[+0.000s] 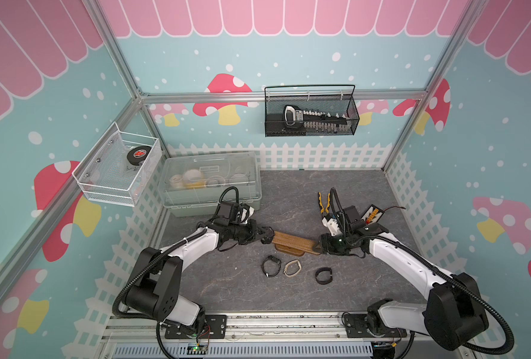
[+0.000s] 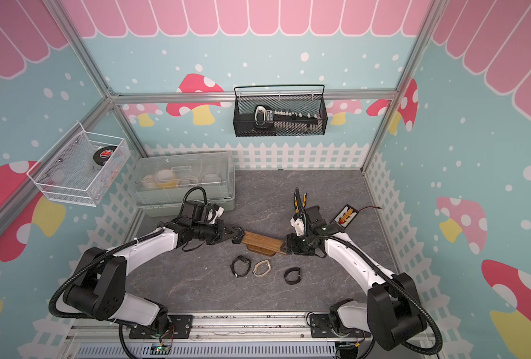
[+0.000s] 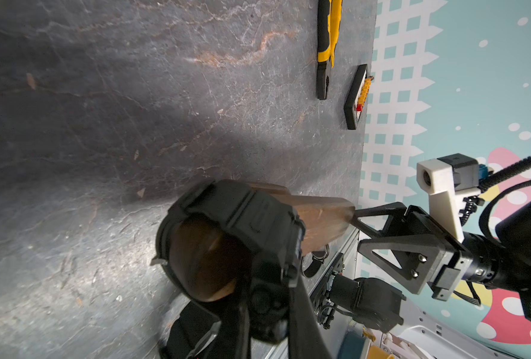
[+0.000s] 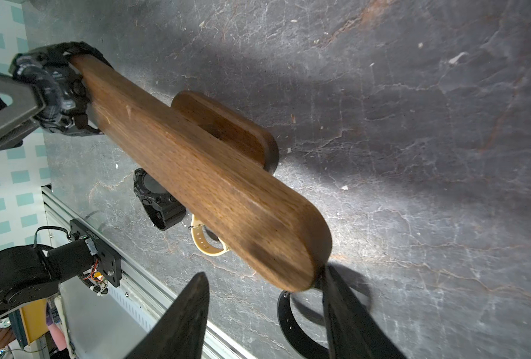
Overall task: Place watch on stand
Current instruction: Place the watch on the stand.
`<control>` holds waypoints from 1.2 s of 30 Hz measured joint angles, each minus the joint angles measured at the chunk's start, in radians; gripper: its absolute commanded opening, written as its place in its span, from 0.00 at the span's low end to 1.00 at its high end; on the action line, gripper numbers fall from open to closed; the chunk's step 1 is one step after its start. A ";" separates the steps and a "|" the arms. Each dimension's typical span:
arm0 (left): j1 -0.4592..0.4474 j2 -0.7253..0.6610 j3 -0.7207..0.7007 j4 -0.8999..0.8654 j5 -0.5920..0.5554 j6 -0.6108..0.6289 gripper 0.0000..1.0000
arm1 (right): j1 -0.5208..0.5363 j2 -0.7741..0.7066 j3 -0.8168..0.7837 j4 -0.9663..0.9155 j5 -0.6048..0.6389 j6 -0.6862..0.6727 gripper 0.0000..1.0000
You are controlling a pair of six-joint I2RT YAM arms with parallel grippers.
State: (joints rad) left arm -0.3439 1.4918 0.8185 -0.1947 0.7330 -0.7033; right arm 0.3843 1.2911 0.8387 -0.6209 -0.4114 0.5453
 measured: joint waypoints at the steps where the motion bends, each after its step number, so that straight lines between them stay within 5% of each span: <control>1: -0.005 -0.005 -0.001 -0.004 -0.001 -0.001 0.00 | 0.000 0.006 0.000 0.002 0.003 0.000 0.56; 36: -0.143 0.007 0.036 -0.032 -0.042 -0.027 0.00 | 0.000 0.035 0.000 0.068 -0.019 -0.002 0.56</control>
State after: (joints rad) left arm -0.4873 1.4990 0.8543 -0.2268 0.6910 -0.7300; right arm 0.3843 1.3266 0.8387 -0.5533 -0.4305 0.5438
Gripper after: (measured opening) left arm 0.122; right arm 0.558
